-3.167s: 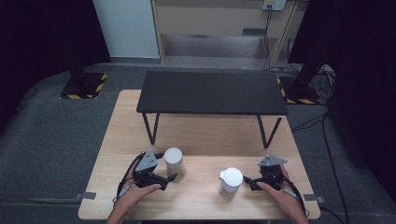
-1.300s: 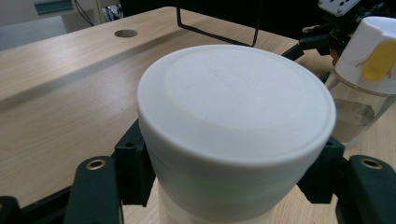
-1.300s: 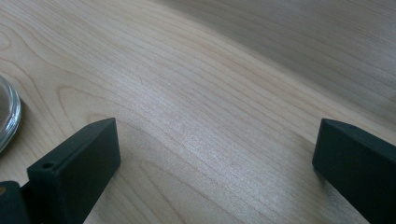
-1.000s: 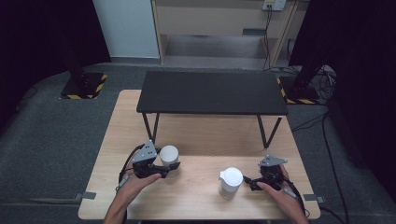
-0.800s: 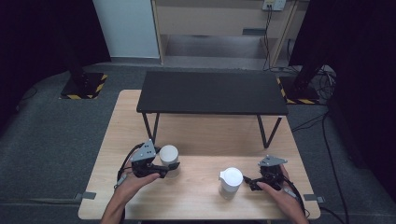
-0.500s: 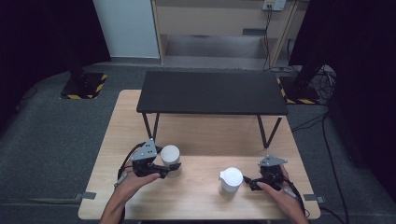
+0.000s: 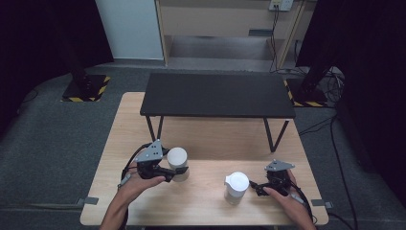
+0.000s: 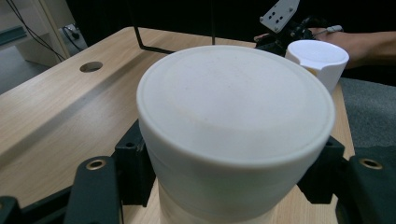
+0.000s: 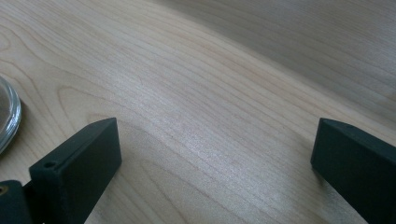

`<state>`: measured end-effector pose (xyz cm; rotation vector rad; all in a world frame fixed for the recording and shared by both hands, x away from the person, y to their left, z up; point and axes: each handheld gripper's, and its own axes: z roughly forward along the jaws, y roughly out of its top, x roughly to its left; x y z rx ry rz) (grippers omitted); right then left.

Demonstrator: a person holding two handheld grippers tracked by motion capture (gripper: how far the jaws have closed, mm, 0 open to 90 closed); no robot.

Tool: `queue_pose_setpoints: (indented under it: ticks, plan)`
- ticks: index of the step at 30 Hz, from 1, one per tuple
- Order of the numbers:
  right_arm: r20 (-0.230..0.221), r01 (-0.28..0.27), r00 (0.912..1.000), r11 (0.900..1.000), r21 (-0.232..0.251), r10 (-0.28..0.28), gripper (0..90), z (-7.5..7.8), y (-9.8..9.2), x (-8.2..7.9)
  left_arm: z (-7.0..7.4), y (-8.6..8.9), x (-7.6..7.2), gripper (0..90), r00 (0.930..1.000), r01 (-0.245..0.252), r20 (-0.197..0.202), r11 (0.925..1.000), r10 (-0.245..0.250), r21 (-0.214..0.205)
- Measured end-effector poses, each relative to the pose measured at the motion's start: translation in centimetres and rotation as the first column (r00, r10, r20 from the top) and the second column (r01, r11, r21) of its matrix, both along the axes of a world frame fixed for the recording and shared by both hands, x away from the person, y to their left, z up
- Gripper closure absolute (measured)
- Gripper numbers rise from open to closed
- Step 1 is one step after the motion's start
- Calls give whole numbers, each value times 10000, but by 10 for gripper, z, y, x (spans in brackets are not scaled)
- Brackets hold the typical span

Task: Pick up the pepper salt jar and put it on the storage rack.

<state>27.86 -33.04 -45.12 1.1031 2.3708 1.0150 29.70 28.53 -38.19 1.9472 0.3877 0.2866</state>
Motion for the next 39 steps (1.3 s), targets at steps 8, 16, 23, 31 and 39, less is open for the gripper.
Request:
queue_pose_setpoints:
  ticks: [8,16,23,31,39]
  plan:
    - [-11,13,10000,10000,16,-13,26,0,0,0,14,0,5,332,9999,135,3,9999,-135,29]
    - [-6,27,10000,10000,8,-27,26,0,0,0,24,1,11,331,9996,284,-38,9996,-283,48]
    - [1,46,10000,10000,11,-46,26,0,0,-1,39,3,11,332,9994,314,139,9995,-314,-6]
    - [3,50,10000,10000,10,-50,26,0,0,-1,53,5,12,331,9994,261,212,9996,-259,-123]
    - [4,49,10000,10000,6,-49,26,0,0,-1,70,7,16,332,9987,343,373,9991,-334,-246]
